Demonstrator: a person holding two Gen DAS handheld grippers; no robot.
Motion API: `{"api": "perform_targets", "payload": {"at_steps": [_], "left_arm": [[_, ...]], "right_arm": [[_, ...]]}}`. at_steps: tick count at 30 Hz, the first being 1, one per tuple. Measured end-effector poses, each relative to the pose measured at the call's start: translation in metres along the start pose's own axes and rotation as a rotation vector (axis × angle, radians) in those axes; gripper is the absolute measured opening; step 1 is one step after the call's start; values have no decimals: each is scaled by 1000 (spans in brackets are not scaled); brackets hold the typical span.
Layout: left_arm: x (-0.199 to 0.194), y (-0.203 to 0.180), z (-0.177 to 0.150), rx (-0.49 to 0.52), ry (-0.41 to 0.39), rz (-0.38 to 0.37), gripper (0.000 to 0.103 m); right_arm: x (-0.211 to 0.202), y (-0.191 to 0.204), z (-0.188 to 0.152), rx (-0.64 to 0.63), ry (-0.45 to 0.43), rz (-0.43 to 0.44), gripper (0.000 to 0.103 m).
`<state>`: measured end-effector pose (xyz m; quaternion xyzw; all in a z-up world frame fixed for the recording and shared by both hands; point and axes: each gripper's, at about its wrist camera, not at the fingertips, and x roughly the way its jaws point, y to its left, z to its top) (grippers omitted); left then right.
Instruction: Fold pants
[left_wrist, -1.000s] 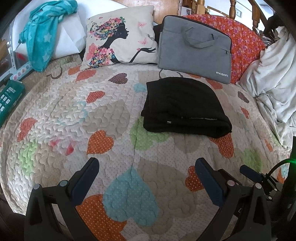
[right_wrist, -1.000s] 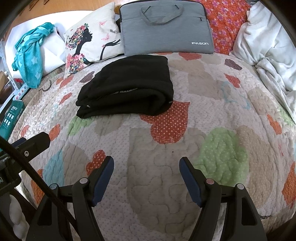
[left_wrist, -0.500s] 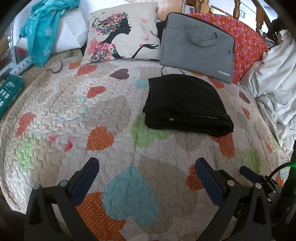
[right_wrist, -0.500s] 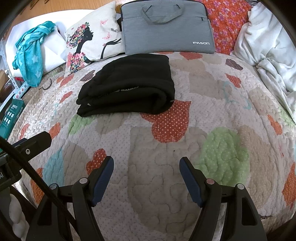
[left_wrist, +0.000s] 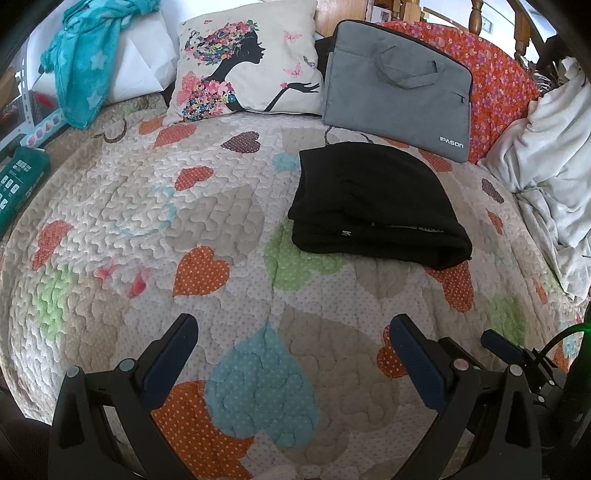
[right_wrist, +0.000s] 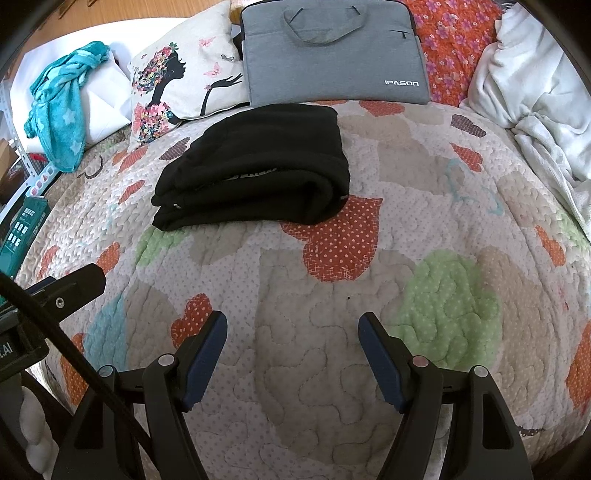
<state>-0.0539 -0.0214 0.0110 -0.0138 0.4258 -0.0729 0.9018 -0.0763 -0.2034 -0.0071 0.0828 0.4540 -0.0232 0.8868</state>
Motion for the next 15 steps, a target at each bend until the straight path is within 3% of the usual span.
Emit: {"api": "perform_targets", "payload": {"at_steps": [15], "left_arm": [[2,0,-2,1,4,-4,103]], "right_arm": [[0,0,0,0,-1,-1,79]]}}
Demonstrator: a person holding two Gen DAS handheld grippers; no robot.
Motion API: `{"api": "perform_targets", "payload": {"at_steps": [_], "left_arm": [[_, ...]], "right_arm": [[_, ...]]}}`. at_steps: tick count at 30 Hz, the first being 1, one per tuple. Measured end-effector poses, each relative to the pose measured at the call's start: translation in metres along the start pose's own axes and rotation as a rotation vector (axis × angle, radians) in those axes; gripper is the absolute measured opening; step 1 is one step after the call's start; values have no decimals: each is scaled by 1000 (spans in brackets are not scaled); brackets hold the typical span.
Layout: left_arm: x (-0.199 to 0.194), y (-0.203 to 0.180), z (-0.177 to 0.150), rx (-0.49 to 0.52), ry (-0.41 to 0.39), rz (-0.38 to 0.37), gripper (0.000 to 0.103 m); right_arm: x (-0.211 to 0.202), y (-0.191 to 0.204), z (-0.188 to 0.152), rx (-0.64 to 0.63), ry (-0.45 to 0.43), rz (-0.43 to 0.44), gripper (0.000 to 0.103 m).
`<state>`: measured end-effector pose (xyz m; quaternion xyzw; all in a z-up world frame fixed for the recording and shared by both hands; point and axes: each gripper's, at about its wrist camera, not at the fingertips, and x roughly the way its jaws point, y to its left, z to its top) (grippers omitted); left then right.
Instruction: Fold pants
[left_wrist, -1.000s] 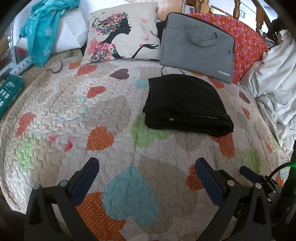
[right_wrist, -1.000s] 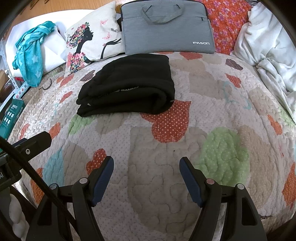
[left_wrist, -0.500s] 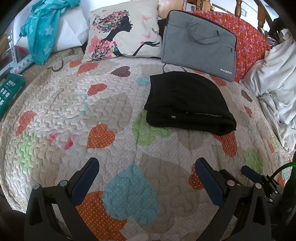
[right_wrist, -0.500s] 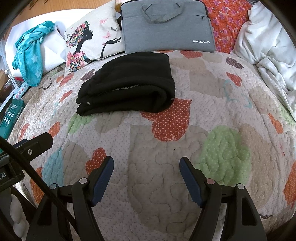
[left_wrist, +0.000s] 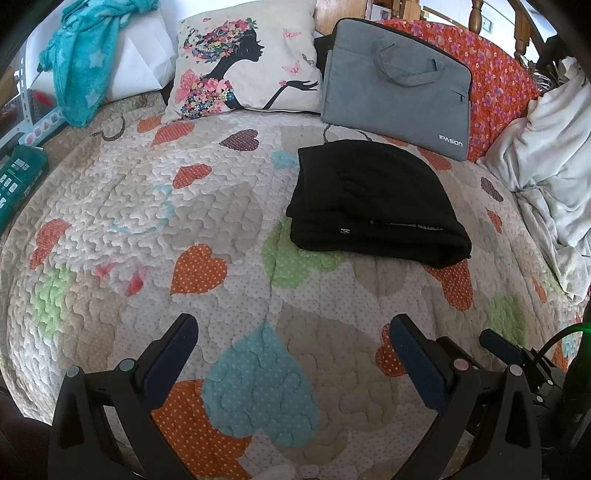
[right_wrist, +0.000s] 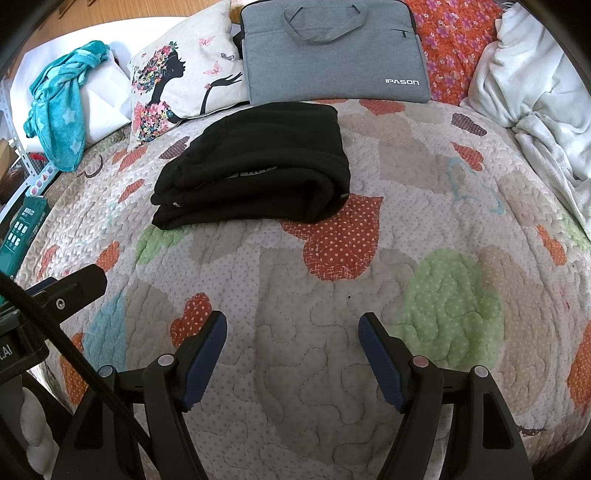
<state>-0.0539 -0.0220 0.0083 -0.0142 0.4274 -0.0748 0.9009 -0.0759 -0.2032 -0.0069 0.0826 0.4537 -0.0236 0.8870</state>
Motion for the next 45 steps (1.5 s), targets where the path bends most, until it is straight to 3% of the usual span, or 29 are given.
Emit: {"api": "perform_targets", "payload": {"at_steps": [45], "left_arm": [[2,1,1,1,11,-10,103]], "right_arm": [[0,1,0,0,2,-1,80]]}}
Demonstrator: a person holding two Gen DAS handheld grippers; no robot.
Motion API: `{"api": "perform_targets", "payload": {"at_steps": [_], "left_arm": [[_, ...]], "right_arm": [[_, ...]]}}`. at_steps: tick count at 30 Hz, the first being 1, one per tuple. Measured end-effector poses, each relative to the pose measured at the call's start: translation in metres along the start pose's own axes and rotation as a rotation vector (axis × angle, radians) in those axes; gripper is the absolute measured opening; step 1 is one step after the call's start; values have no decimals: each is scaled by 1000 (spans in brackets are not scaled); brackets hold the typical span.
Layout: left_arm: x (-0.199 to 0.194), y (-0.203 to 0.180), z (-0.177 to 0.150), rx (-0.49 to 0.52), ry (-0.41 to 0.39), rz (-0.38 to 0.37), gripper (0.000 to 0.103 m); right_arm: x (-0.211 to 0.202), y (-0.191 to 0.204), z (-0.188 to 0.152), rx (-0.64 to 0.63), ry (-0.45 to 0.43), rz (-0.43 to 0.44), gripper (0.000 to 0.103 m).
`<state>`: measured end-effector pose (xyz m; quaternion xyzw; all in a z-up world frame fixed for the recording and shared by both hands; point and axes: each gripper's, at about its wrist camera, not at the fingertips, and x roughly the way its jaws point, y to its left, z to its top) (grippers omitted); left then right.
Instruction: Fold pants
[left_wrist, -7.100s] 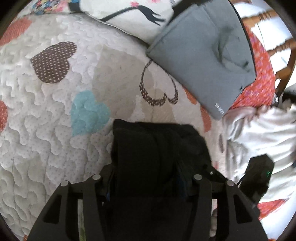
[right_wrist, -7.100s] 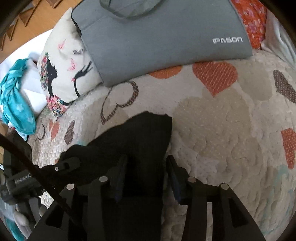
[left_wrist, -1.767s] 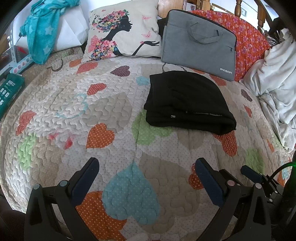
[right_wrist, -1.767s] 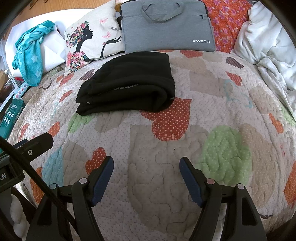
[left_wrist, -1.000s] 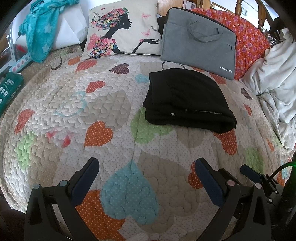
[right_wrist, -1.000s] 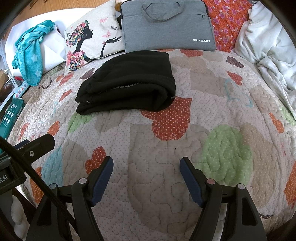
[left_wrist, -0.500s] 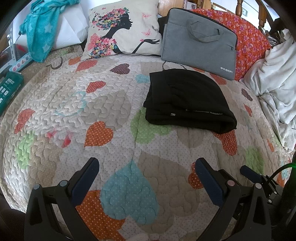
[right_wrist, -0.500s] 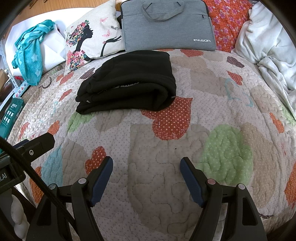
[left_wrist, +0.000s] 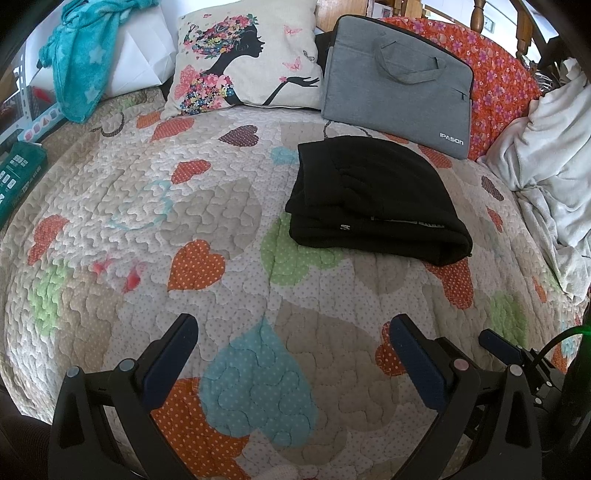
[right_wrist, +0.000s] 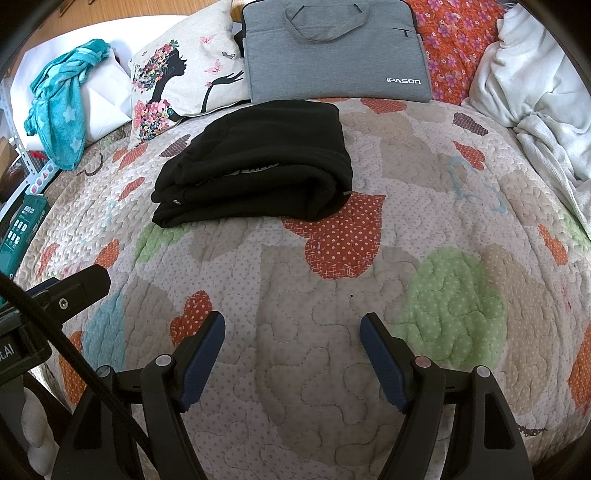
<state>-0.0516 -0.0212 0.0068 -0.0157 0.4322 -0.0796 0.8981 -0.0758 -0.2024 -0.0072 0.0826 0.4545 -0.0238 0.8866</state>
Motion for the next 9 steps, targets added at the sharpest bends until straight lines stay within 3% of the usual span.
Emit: {"api": "perform_targets", "payload": {"at_steps": [9], "left_arm": [[-4,-5,-2,25,-22,16,103]], "right_arm": [[0,0,0,0,0,-1,81]]}}
